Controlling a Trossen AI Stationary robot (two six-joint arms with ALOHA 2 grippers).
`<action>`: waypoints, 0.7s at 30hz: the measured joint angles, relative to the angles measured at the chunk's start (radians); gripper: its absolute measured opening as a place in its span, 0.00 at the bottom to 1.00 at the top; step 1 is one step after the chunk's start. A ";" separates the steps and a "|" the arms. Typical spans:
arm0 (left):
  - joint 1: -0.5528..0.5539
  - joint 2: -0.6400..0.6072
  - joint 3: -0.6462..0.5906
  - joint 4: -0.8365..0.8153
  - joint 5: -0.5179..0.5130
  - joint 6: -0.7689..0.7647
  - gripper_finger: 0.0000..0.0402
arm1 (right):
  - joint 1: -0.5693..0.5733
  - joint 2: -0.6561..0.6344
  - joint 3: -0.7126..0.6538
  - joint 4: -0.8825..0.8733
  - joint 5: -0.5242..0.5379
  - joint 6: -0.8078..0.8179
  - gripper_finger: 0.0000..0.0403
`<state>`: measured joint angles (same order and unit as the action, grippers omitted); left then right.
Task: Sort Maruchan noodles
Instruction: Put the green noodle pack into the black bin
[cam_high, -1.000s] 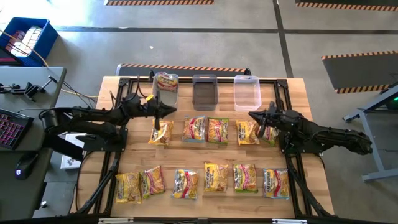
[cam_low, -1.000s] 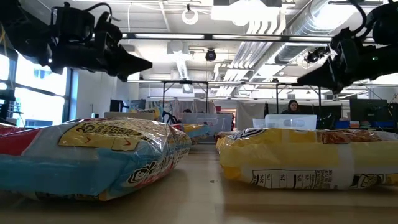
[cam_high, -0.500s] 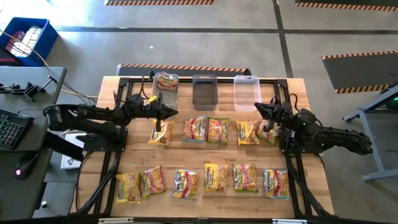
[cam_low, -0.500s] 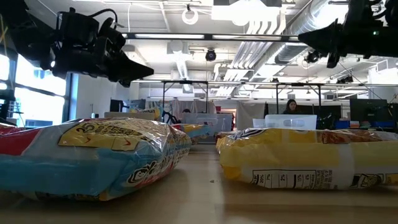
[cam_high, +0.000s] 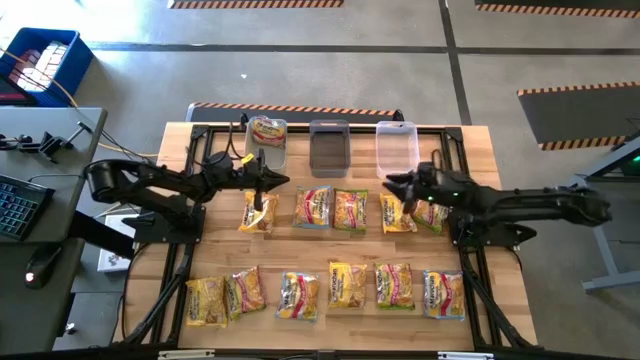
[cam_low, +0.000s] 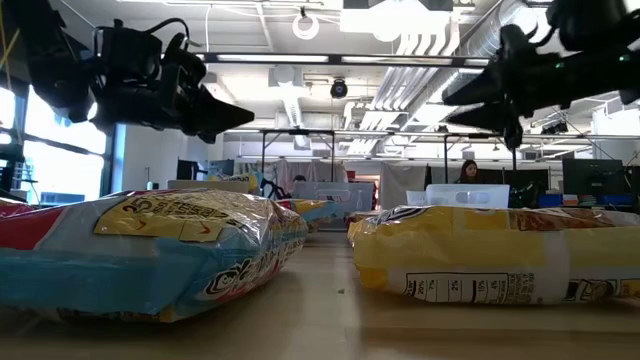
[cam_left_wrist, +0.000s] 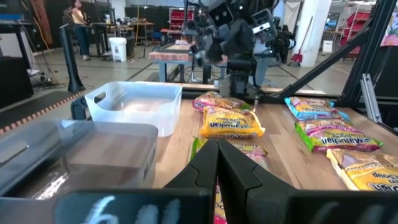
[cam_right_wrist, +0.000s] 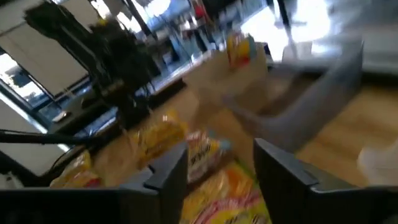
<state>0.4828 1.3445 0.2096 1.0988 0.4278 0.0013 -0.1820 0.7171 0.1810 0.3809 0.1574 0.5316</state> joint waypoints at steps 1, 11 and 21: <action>0.000 0.003 0.000 0.001 0.000 0.000 0.00 | 0.013 0.043 0.011 -0.003 0.001 0.045 0.46; -0.001 0.018 0.000 -0.001 0.000 0.001 0.00 | 0.134 0.381 0.168 -0.105 0.094 0.308 0.61; -0.001 0.018 0.000 -0.009 0.000 0.005 0.00 | 0.194 0.609 0.361 -0.300 0.121 0.505 0.62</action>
<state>0.4820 1.3621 0.2096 1.0897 0.4278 0.0067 0.0119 1.3265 0.5422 0.0813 0.2786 1.0363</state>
